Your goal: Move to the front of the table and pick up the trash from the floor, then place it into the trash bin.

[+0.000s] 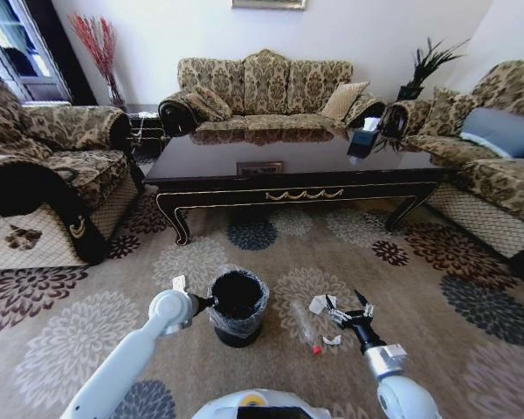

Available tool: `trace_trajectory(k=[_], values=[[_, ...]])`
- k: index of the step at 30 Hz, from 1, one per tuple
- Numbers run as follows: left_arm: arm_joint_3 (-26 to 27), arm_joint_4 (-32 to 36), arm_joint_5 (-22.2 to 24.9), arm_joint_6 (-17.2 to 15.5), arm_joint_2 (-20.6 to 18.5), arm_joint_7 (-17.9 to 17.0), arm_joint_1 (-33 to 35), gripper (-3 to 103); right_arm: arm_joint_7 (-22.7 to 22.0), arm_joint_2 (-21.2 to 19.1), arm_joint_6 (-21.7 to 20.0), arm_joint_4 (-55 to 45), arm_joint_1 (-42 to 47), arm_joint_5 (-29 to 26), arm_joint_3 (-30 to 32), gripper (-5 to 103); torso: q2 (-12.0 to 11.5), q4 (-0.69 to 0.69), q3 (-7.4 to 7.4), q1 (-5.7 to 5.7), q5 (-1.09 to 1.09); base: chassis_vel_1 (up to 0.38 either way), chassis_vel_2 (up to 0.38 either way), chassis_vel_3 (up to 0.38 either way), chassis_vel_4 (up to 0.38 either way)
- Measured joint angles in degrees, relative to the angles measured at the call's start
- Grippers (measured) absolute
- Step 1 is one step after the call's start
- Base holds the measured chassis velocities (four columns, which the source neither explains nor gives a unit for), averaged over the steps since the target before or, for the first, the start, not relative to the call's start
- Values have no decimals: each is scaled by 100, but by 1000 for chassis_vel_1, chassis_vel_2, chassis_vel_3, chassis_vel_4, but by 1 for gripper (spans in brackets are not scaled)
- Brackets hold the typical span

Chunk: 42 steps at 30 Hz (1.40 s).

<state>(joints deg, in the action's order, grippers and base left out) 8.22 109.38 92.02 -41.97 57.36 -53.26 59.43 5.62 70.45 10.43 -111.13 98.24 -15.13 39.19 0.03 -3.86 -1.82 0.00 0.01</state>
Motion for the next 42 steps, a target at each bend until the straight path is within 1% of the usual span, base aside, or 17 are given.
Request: trace_trajectory(k=[1,4,6,8,10,17,23,29,31,33,35,36,37,38,40,41,42], values=[[0,0,0,0,0,0,0,20,0,0,0,0,0,0,0,100,0,0,0,0,0,0,0,0,0],[70,11,-14,-20,-24,-1,86,10,-1,7,10,10,5,2,-6,100,0,1,0,0,1,0,0,0,0],[78,15,-10,-24,-32,2,102,10,0,8,11,10,4,2,-10,100,0,1,0,0,1,0,0,0,0],[110,16,-6,-26,-71,14,147,6,-1,11,11,10,-8,3,-32,100,0,0,-1,0,-7,0,0,0,0],[157,17,-4,-22,-104,31,164,1,-4,13,11,13,-23,3,-51,100,0,-1,-1,0,0,0,0,0,0],[321,147,-3,-25,-220,34,256,0,-6,18,11,31,-15,3,-62,100,0,1,-1,0,-1,0,0,0,0],[548,417,54,-24,-478,12,404,0,-62,-34,-23,37,-49,-51,-61,100,0,1,-1,0,-1,0,0,0,0],[817,839,240,-24,-742,-44,765,0,-336,-168,-258,87,-146,-289,-86,100,0,1,0,0,-1,0,0,0,0],[931,977,316,-24,-848,-98,958,0,-620,-242,-584,208,-232,-600,-120,100,0,1,0,0,-1,0,0,0,0],[951,999,329,-24,-868,-112,996,0,-687,-256,-666,253,-265,-698,-133,100,0,1,0,0,-1,0,0,0,0],[983,1036,392,-24,-895,-260,1087,0,-932,-284,-968,446,-417,-1121,-172,100,0,2,0,0,0,0,0,0,0],[983,1036,392,-24,-895,-260,1087,0,-932,-284,-968,446,-417,-1121,-172,100,0,2,0,0,0,0,0,0,0],[983,1040,465,-23,-887,-407,1102,0,-1075,-286,-1127,560,-513,-1347,-194,100,0,1,0,0,-1,0,0,0,0],[983,1041,480,-24,-885,-437,1103,0,-1095,-287,-1150,577,-527,-1374,-200,100,0,1,0,0,-1,0,0,0,0],[996,1091,884,-20,-872,-988,1105,0,-1302,-333,-1378,792,-720,-1651,-286,100,0,0,0,0,0,0,0,0,0],[1010,1131,1063,-20,-888,-1150,1101,0,-1352,-361,-1438,858,-786,-1702,-315,100,0,2,-1,0,-1,0,0,0,0],[1010,1131,1063,-20,-888,-1150,1101,0,-1352,-361,-1438,858,-786,-1702,-315,100,0,2,-1,0,-1,0,0,0,0]])
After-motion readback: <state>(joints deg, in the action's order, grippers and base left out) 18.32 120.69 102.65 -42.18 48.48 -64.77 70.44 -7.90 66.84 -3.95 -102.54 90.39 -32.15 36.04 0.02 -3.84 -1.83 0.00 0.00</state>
